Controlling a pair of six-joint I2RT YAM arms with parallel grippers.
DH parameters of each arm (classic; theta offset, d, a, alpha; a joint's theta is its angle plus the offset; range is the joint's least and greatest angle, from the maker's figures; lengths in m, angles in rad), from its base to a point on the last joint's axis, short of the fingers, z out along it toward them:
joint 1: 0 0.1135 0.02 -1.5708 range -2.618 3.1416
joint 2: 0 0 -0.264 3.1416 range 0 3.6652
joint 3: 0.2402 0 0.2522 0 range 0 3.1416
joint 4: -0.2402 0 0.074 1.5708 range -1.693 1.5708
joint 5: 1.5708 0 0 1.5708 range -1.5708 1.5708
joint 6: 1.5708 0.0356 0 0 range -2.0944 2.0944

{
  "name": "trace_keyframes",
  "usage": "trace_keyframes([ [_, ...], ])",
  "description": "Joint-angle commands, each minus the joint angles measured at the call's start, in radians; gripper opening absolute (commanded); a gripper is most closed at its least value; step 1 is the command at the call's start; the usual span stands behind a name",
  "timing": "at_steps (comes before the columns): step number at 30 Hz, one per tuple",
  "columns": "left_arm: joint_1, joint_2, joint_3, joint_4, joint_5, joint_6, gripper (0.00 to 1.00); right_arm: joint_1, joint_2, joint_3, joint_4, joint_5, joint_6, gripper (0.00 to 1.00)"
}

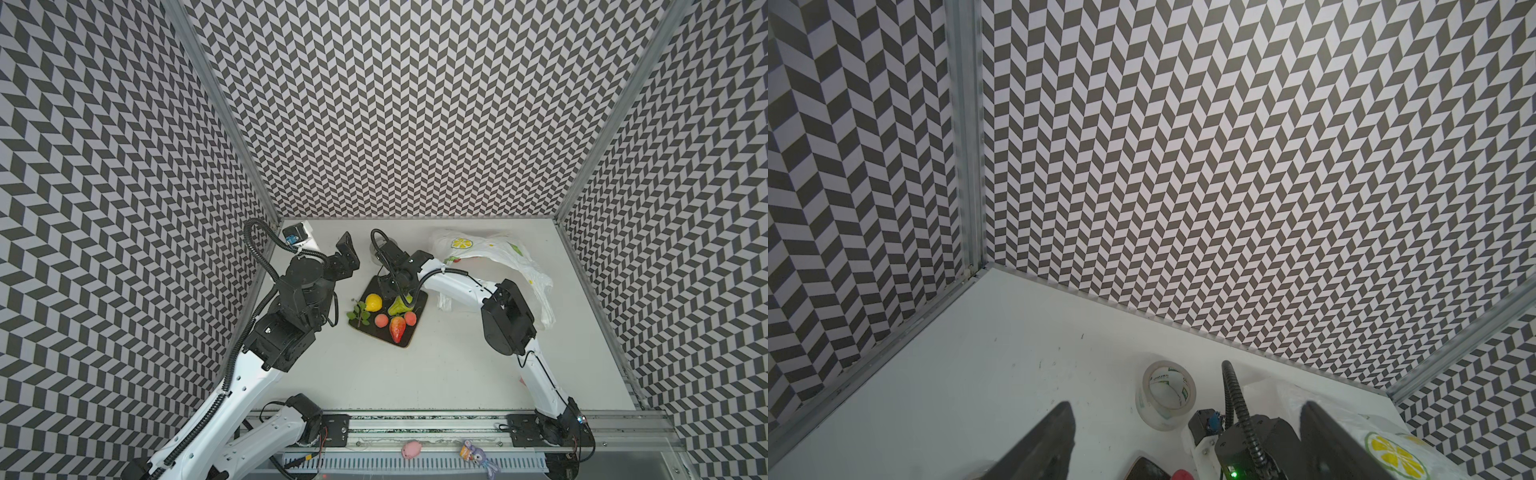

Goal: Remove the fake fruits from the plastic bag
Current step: 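Open the right gripper to drop the strawberry on the black pad, then move the right gripper back into the bag while the left regrasps the bag edge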

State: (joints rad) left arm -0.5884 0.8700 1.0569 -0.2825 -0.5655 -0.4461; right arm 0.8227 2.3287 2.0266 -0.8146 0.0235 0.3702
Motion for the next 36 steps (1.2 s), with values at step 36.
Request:
trace_keyframes([
  [36,0.008,0.072,0.007,0.035,0.263,0.030,0.86,0.015,-0.823,-0.321,0.066,0.049,-0.054,0.70],
])
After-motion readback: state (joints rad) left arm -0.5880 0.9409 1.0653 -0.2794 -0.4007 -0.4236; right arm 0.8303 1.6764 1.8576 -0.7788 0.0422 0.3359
